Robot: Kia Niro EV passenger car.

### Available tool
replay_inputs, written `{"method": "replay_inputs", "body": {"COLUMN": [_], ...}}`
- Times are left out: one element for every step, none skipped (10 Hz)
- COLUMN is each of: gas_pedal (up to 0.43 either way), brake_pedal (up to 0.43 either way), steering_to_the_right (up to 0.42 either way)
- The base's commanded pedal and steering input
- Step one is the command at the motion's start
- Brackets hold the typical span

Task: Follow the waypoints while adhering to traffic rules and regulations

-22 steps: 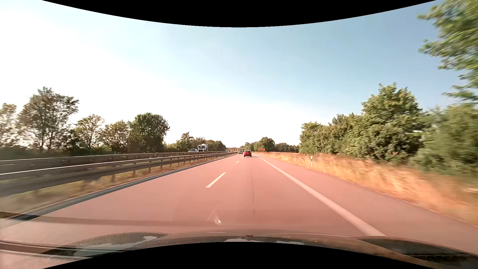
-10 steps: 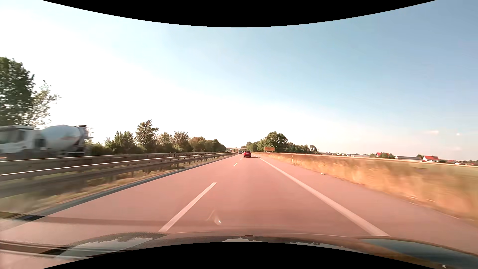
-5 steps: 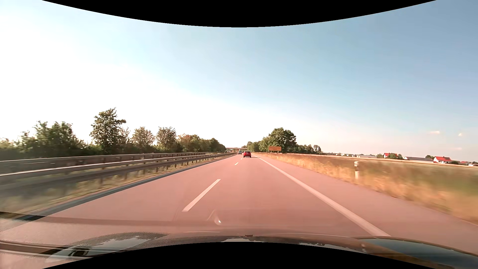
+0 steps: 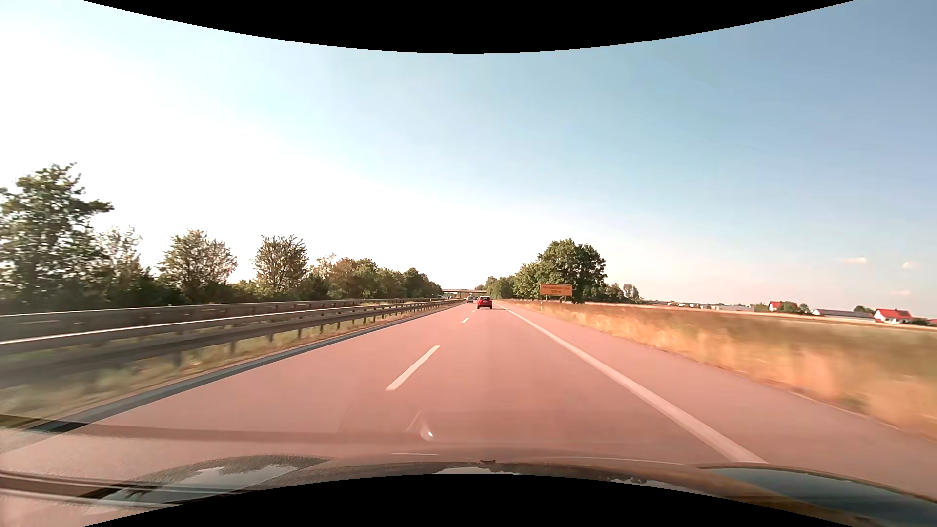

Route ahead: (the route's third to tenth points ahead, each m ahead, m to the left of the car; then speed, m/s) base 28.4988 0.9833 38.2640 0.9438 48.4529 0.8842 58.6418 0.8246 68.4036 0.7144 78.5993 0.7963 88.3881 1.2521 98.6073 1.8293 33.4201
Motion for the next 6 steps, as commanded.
{"method": "replay_inputs", "body": {"gas_pedal": [0.311,0.311,0.311,0.311,0.311,0.311], "brake_pedal": [0.006,0.006,0.006,0.006,0.006,0.006], "steering_to_the_right": [-0.001,-0.002,-0.001,-0.002,-0.001,-0.001]}}
